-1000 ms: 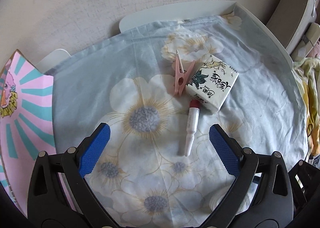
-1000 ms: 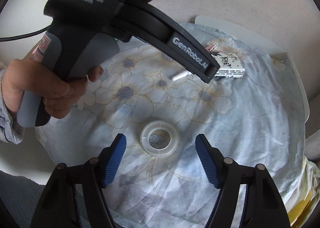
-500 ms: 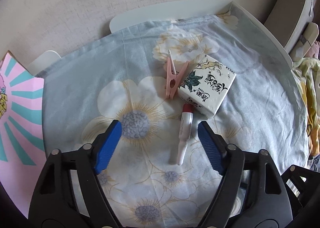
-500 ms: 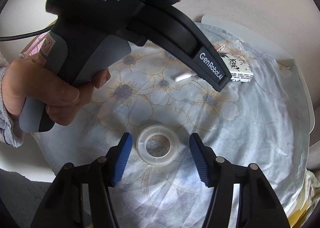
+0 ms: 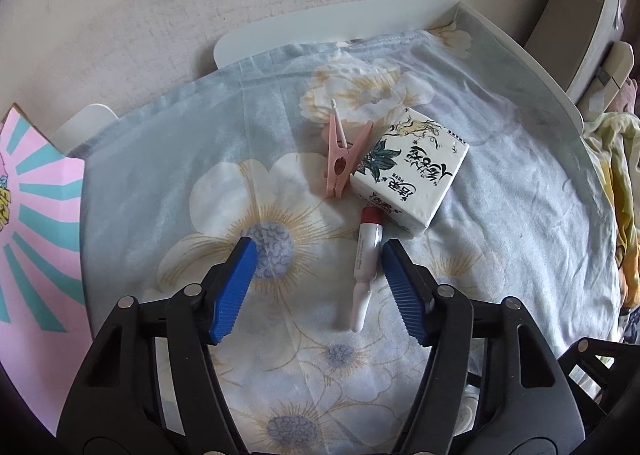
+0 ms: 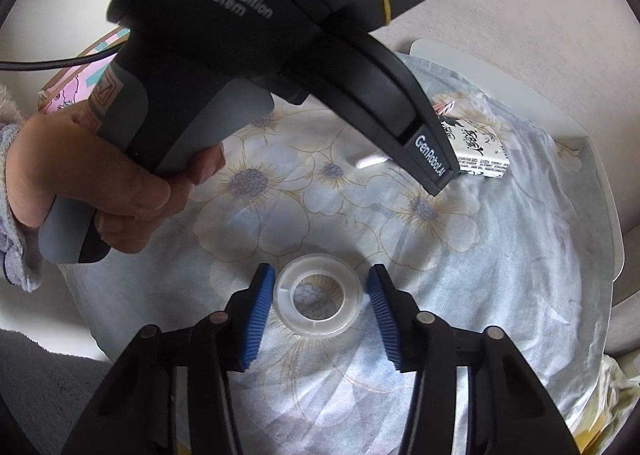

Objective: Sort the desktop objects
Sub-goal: 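Grasp the white red-capped lipstick with the left tool while the right tool grasps the clear tape roll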

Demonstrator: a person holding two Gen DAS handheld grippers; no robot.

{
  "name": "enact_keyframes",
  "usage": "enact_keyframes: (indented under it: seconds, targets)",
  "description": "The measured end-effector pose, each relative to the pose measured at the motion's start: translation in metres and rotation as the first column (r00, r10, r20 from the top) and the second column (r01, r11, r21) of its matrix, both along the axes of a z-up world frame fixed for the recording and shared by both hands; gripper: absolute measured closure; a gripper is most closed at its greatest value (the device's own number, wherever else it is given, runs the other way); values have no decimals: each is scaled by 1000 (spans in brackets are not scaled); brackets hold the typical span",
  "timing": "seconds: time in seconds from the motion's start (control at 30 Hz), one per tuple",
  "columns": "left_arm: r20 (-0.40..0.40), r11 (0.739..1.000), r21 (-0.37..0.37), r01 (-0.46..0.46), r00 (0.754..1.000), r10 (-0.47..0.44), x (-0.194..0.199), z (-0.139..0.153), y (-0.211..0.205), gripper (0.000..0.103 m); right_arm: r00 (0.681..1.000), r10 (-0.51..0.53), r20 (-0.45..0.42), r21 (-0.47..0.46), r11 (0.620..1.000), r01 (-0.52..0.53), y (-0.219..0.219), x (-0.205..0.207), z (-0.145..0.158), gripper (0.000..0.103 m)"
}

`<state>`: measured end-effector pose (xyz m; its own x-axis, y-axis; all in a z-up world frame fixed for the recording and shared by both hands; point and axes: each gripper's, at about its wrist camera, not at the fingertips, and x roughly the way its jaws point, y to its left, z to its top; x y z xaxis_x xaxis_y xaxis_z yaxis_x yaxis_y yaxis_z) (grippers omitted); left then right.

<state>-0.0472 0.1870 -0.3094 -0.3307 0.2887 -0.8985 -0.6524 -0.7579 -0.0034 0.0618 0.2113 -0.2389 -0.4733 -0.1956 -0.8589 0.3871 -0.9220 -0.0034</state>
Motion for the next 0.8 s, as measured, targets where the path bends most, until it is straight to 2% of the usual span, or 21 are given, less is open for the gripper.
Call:
enact_keyframes:
  seconds: [0.03, 0.2, 0.27, 0.4, 0.43, 0.8]
  targets:
    - [1, 1000, 3, 3, 1000, -3, 0, 0, 1, 49, 1000, -1, -1, -1, 1000, 1, 0, 0, 0, 60]
    - [3, 1000, 9, 12, 1000, -12, 0, 0, 5, 55, 1000, -1, -5, -2, 1000, 1, 0, 0, 0, 61]
    - [6, 1000, 15, 17, 1000, -17, 1, 0, 7, 62, 1000, -2, -5, -2, 1000, 2, 0, 0, 0, 61]
    - [5, 999, 14, 39, 999, -40, 4, 2, 11, 90, 1000, -7, -8, -4, 1000, 7, 1, 0, 1, 62]
    - [4, 999, 15, 43, 999, -43, 4, 2, 11, 93, 1000, -8, -8, -5, 1000, 8, 1, 0, 1, 62]
    - [4, 999, 35, 40, 999, -40, 4, 11, 2, 93, 999, -31, -19, -24, 999, 31, 2, 1, 3, 63]
